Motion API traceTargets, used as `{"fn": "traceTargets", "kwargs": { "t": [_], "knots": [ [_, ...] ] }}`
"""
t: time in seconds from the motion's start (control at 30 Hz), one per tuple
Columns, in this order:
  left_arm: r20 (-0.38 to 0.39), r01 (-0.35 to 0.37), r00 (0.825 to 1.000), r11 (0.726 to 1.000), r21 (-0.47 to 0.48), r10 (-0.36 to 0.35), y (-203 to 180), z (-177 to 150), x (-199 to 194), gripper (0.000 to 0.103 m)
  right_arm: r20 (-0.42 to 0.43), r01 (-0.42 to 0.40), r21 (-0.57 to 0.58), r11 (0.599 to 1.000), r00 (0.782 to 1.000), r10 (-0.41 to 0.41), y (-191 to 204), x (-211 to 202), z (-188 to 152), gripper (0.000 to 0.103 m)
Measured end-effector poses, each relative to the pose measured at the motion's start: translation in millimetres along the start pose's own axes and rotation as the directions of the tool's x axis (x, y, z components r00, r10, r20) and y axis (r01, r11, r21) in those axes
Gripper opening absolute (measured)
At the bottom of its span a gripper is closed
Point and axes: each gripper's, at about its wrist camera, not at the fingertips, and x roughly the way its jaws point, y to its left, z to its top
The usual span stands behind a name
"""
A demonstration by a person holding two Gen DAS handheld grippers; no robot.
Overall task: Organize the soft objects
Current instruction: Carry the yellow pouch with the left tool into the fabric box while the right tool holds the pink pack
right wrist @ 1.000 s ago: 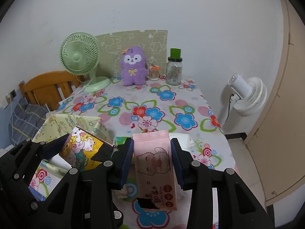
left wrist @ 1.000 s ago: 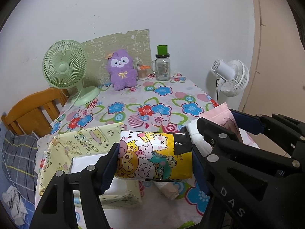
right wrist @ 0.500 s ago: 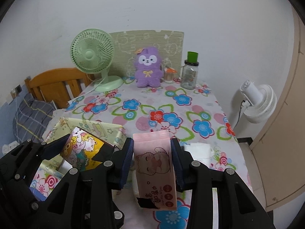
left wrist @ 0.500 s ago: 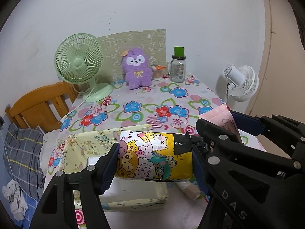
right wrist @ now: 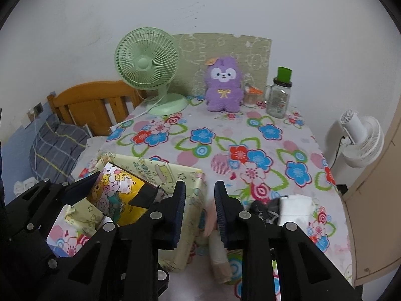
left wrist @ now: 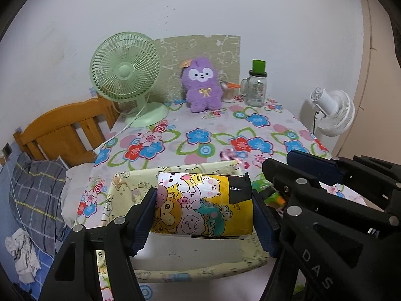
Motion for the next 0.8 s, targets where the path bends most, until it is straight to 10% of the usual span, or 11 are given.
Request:
{"fn": "traceTargets", "kwargs": {
  "t": [0.8],
  "knots": [
    [-0.108, -0.036, 0.994, 0.998, -0.048, 0.03, 34.9, -21.8, 46.3, 0.079, -0.102, -0.099, -0.027, 0.995, 0.99, 0.096, 26.1, 53.9, -1.4, 0.021]
  ]
}}
